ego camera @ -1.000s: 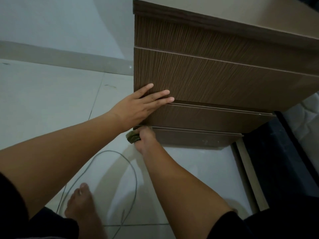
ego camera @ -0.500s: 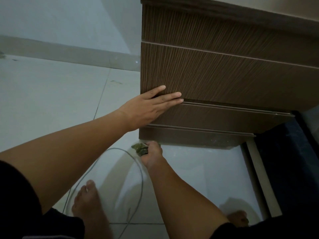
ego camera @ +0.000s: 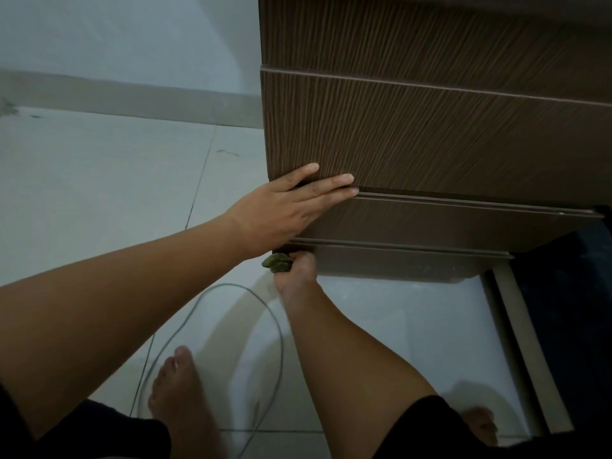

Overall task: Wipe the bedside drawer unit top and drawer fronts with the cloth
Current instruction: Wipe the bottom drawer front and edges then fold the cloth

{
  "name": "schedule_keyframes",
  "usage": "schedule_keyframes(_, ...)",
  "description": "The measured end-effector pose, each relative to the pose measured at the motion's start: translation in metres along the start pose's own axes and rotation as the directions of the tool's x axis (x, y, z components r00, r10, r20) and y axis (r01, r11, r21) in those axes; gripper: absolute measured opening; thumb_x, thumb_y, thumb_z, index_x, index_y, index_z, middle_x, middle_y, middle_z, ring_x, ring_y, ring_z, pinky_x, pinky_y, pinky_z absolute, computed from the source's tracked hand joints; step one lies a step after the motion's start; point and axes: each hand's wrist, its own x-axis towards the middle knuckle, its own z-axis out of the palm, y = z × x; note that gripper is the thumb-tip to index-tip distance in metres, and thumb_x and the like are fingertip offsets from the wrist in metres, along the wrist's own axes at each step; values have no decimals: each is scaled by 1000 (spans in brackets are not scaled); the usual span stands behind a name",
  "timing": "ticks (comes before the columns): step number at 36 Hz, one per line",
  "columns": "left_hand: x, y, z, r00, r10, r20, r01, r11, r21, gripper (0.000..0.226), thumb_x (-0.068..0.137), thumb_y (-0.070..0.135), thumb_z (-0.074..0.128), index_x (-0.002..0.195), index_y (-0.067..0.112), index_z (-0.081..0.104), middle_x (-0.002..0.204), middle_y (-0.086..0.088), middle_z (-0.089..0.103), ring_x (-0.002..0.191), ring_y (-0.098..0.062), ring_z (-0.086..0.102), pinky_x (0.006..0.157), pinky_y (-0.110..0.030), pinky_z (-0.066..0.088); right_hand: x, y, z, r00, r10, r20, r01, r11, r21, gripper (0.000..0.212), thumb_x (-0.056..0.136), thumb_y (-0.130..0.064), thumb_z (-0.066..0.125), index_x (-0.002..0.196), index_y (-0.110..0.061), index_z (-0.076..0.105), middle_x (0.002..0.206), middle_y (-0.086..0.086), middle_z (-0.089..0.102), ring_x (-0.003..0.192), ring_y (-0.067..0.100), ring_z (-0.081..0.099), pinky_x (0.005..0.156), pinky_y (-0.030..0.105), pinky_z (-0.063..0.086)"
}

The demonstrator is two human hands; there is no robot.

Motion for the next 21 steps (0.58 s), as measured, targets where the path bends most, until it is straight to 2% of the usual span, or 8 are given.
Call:
schedule_keyframes(4,1,2,1,1000,-13,13,13,1000,9,57,85,10,38,142,12,39,152,-4,-1,142,-20,0,115,-41,1,5,-10,-6,999,0,-43,1,999,33,30,93,-7,27,71,-10,48,68,6,46,55,14,42,29,11,33)
schedule_keyframes(6,-1,5,1,999,-25,28,25,1000,8,58,86,8,33,144,8,30,153,-6,-2,142,-21,-1,115,-42,0,1,-18,-9,1000,-5,-20,6,999,39,29,94,-9,29,74,-11,49,71,7,48,59,15,44,31,14,37)
schedule_keyframes(9,3,11,-2,999,-26,45,27,1000,-8,57,86,5,21,143,1,14,154,-9,-3,143,-23,-1,115,-42,1,-5,-33,-16,1000,-7,-28,8,1000,30,26,93,-7,29,78,-9,50,76,10,51,66,20,48,48,26,42)
schedule_keyframes(12,12,19,-6,998,-19,61,23,998,-64,55,91,1,2,145,-2,11,157,-9,1,143,-24,-1,116,-42,1,-5,-45,-25,999,-8,-44,8,1000,9,26,91,-3,27,75,-9,47,75,9,47,62,20,44,40,20,43)
schedule_keyframes(13,16,22,-7,998,-17,58,23,995,-94,58,90,-1,-8,146,-1,8,158,-9,5,143,-23,-1,117,-41,3,-5,-47,-27,999,-20,-45,20,1000,15,27,89,-2,26,75,-9,47,75,10,47,63,20,44,43,20,45)
schedule_keyframes(15,25,30,-9,999,-8,44,15,986,-164,63,88,-4,-19,147,1,4,158,-9,11,144,-23,4,117,-40,7,-4,-52,-34,999,-39,-37,41,997,63,26,86,-2,27,80,-7,52,80,12,52,72,25,50,66,30,50)
schedule_keyframes(18,40,40,-11,1000,7,29,2,955,-295,57,91,-1,-2,148,3,3,158,-11,13,145,-25,11,116,-39,9,-2,-64,-45,997,-56,-45,60,994,95,28,85,-3,27,81,-6,55,84,13,54,78,28,52,84,37,46)
schedule_keyframes(21,52,40,-16,996,10,89,20,941,-337,60,90,5,9,147,3,-10,159,-13,-3,146,-27,1,114,-38,-1,1,-77,-55,993,-78,-83,85,993,86,26,83,0,27,75,-7,51,80,12,50,73,26,49,72,34,47)
